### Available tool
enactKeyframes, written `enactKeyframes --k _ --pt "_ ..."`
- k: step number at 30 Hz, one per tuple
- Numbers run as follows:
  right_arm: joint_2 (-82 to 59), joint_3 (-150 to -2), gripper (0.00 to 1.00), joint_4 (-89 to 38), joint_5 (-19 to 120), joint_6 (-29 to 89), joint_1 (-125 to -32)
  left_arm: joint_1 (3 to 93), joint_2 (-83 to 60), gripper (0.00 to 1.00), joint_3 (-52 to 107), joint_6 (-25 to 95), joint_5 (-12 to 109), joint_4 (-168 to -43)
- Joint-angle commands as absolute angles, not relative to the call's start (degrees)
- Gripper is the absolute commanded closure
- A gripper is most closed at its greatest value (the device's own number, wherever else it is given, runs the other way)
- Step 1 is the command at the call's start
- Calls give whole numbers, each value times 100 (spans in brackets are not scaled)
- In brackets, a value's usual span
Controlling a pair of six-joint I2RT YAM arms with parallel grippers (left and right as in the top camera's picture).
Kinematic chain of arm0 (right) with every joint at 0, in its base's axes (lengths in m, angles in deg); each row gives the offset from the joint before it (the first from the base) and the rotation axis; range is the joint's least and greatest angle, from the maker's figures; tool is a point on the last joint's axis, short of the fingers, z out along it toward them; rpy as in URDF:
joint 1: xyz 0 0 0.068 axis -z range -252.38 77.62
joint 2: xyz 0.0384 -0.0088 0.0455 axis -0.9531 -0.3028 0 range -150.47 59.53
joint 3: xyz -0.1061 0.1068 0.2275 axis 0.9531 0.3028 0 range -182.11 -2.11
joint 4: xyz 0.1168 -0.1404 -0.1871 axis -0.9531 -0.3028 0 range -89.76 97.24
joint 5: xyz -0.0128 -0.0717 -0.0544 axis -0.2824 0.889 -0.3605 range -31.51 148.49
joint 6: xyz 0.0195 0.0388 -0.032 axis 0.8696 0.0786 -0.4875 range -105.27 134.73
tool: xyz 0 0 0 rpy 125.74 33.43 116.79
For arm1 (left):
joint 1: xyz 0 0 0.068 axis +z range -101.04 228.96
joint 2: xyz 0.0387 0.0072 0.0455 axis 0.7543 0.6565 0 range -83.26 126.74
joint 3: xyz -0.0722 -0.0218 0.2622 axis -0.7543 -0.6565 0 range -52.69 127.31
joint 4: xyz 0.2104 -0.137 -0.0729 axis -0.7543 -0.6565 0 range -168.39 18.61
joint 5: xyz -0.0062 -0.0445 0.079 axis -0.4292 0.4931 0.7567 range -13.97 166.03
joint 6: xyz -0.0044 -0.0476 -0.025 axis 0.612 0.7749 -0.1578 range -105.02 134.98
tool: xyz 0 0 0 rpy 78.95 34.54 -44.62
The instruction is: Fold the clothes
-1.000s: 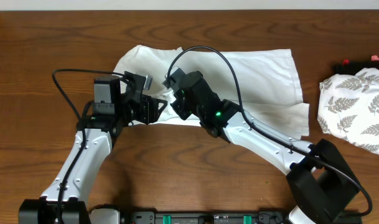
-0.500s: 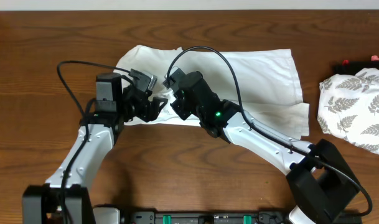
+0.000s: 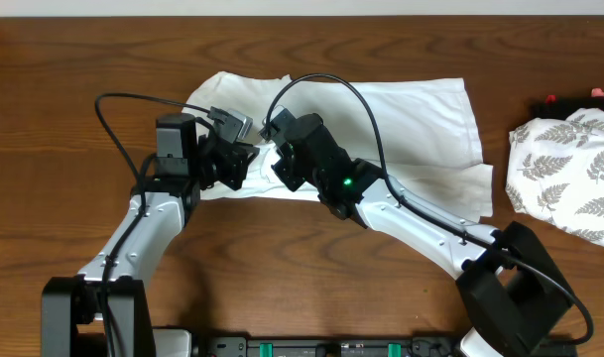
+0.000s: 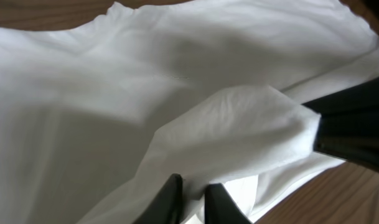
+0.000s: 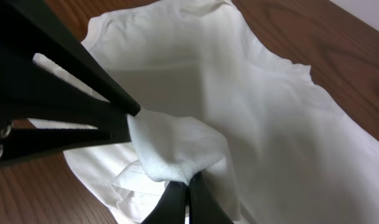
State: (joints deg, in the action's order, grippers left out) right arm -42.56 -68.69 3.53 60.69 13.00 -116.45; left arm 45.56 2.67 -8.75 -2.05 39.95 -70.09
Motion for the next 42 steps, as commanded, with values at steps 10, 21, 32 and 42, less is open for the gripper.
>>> enactKeyframes --k 10,21,32,42 --pt "-4107 -6981 33 268 6038 1252 -11746 4570 311 93 -842 79 3982 -6823" --pt "-4107 -6979 1 -467 5988 1252 -11743 4567 311 93 -842 540 4301 -6836" --pt "-4087 -6981 2 -842 7015 1256 -11446 4414 311 31 -842 -446 4225 -7684" --pt "-4087 -6979 1 -1406 7006 1558 -11016 3853 311 26 -842 -1101 5593 -7776"
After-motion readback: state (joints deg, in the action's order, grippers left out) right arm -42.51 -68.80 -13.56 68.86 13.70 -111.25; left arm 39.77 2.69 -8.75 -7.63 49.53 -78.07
